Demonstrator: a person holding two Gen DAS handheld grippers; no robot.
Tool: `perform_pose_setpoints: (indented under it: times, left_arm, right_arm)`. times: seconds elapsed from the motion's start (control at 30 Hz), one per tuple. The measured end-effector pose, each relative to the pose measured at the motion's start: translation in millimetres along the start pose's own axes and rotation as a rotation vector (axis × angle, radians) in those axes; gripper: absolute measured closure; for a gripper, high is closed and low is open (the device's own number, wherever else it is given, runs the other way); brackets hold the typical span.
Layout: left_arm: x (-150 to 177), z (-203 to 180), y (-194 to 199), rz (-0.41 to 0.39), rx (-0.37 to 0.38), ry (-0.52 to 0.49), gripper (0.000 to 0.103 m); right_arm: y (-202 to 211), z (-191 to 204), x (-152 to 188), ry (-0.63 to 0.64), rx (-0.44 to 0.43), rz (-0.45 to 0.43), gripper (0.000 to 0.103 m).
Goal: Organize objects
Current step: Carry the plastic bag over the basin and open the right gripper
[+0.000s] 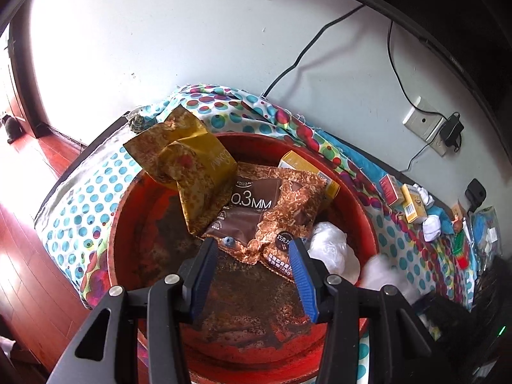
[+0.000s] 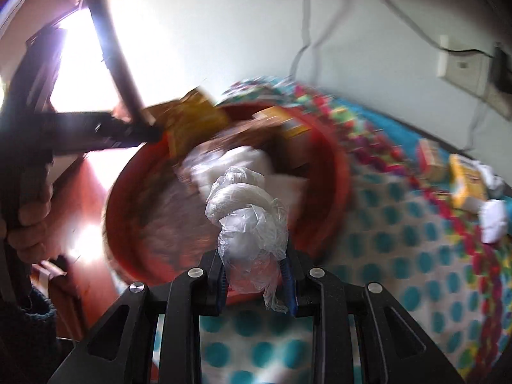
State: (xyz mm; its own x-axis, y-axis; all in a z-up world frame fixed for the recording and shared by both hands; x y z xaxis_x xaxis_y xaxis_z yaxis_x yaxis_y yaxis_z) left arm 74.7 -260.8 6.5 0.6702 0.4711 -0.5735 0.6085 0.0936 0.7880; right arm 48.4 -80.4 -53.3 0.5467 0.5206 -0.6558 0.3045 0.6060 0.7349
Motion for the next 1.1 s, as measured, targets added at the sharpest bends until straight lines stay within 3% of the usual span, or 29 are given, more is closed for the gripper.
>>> perform_pose_setpoints:
  times: [0.23,0.47,0.53,0.6,0.77,0.93,1.1]
  left_arm:
    - [0,1,1,-0.004,0.012,0.005,0.056]
    - [2,-1,-1,0.006,0.021,0.006,0.056]
    - [2,-2,-1,0.004,0.017,0.001,0.056]
    - [2,-4,-2,0.006,0.019,-0.001,0.056]
    - [3,-7,-3,0.009,0.016,-0.014,0.056]
    - [5,-17,-5,0.014,0.019,-0.041,0.056]
    - [11,-35,-8,0.027,0.033,-0.094,0.056]
  right_arm:
    - [-38,39,1,0.075,-0.041,0.101,0.077]
    - [-54,55,0,0.125,-0.040,0.128,0.076]
    - [-52,54,0,0.131,-0.045,0.109,0.072]
    - [-43,48,-1,0.114,-0.053,0.069,0.058]
    - [-9,24,-3,0.099,-0.035,-0.029,0.053]
    - [37,-34,1,0.028,0.111,-0.141,0.051]
    - [67,-132,7,-0.123,0.349,-0.195,0.050]
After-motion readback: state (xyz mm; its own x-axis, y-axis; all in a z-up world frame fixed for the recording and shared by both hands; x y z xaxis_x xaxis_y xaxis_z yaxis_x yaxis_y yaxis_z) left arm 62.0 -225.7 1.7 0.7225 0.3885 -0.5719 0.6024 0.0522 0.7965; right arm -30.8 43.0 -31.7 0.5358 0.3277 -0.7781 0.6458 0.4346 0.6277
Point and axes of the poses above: each gripper's, at about its wrist camera, not at the fingertips, and y roughly against the way its jaws point, z to its left, x to its underside, the point moved 1 cm from there along -y, roughly the way its jaws point
